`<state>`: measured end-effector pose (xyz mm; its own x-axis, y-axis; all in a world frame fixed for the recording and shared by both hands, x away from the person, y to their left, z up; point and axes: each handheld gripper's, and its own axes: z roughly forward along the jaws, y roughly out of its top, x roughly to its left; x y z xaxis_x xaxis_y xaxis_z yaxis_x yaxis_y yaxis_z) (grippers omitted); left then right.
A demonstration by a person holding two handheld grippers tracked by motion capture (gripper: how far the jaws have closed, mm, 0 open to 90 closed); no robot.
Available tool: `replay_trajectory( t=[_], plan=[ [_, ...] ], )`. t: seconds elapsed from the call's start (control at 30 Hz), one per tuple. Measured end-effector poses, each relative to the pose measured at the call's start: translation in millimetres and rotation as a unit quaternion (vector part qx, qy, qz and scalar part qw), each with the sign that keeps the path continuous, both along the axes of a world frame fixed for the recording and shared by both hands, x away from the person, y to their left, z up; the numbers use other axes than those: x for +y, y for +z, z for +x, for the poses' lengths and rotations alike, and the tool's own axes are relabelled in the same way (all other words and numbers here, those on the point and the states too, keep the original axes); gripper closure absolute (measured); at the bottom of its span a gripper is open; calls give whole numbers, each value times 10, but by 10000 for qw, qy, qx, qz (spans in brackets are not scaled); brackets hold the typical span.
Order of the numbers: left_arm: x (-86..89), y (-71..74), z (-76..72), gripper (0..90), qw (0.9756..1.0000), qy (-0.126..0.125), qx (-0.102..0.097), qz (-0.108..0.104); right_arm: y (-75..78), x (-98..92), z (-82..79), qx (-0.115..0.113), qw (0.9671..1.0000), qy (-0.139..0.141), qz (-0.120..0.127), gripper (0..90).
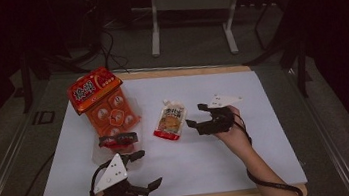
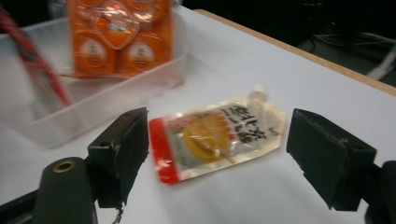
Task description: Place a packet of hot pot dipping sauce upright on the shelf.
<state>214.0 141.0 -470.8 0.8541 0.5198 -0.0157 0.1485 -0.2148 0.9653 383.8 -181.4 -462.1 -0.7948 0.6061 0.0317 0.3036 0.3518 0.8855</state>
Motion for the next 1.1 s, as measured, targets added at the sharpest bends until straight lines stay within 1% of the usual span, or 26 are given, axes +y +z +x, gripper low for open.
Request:
replay_trajectory(
  t=[0.1, 0.13, 0.2, 0.23, 0.3, 0.4, 0.6, 0.73, 0.8, 0.9, 0.93, 0.97, 1.0, 1.1],
  plan=[
    [7, -3, 2, 75, 10000, -3, -1, 35, -45, 20, 101, 82, 9999, -57, -61, 242],
    [7, -3, 2, 75, 10000, -4, 5, 16, -63, 28, 140, 171, 9998, -70, -60, 257],
    [5, -1, 2, 75, 10000, -10, -5, 17, -101, 47, 222, 254, 9995, -131, -95, 271],
    [4, -1, 2, 75, 10000, -11, -6, 16, -119, 54, 259, 333, 9993, -139, -85, 272],
    [6, -2, 3, 75, 10000, -11, -4, 23, -144, 69, 309, 336, 9991, -215, -109, 285],
    [8, -5, 5, 75, 10000, -14, 7, 30, -192, 88, 404, 435, 9985, -300, -113, 290],
    [11, 7, -4, 75, 10000, -27, -6, 15, -278, 136, 584, 619, 9970, -434, -139, 332],
    [16, 13, -4, 75, 10000, -29, -14, 0, -327, 180, 674, 689, 9961, -516, -168, 345],
    [17, 10, -3, 75, 10000, -39, -9, 4, -360, 202, 713, 771, 9953, -550, -176, 349],
    [16, 0, -1, 75, 10000, -40, 19, -9, -419, 225, 767, 825, 9944, -621, -211, 381],
    [15, -3, -1, 75, 10000, -45, 24, -6, -437, 231, 782, 791, 9944, -653, -260, 391],
    [14, -5, 1, 75, 10000, -60, 31, -2, -452, 233, 803, 815, 9942, -663, -234, 401],
    [11, -7, 1, 75, 10000, -68, 33, 11, -469, 234, 828, 887, 9936, -671, -191, 407],
    [3, -11, 0, 75, 10000, -85, 47, -3, -515, 261, 902, 982, 9925, -694, -214, 440]
  ],
)
